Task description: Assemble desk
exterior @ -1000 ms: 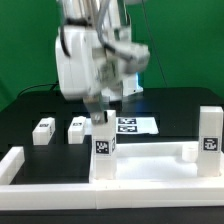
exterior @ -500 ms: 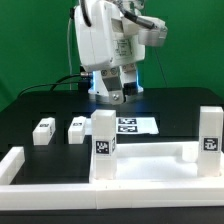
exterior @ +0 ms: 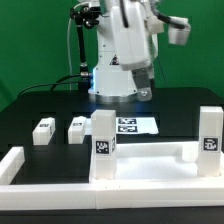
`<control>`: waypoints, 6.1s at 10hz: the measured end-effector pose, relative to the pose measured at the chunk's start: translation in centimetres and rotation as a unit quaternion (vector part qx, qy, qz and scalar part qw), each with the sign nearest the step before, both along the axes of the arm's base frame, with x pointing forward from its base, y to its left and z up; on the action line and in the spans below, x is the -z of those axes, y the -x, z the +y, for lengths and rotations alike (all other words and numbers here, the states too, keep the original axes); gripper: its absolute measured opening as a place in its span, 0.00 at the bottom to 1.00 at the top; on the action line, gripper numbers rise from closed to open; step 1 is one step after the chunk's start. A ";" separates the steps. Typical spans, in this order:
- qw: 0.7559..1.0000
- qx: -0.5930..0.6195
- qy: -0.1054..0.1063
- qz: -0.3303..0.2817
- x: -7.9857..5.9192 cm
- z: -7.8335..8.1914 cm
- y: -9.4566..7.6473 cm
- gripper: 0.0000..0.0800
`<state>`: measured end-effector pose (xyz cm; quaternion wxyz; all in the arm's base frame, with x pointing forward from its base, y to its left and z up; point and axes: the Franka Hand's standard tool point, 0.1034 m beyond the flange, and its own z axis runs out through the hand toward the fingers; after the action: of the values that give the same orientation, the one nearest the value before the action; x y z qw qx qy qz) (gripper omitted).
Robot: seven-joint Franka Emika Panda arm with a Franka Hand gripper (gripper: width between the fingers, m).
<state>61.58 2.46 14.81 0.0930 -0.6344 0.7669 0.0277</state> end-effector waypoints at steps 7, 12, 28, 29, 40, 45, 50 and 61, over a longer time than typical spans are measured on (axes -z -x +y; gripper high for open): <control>1.000 -0.012 0.008 -0.004 1.1 0.3 0.7 0.81; 0.999 -0.046 0.025 0.002 6.6 -1.3 7.4 0.81; 0.996 -0.043 0.037 0.067 14.1 4.2 9.6 0.31; 0.996 -0.047 0.036 0.070 14.1 4.2 9.8 0.10; 0.993 -0.089 0.039 0.061 14.1 4.1 10.0 0.09; 0.938 -0.344 0.040 0.031 12.7 -2.5 13.8 0.08; 0.895 -0.443 0.040 0.018 12.8 -3.5 14.7 0.08; 0.611 -0.788 0.066 -0.033 12.8 -6.6 11.7 0.08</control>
Offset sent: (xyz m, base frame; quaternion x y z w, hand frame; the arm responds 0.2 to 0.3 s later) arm 0.0000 0.0000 0.0000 0.0000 0.0000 0.0000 1.0000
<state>49.84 -4.09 1.98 0.0189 -0.9991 -0.0331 0.0186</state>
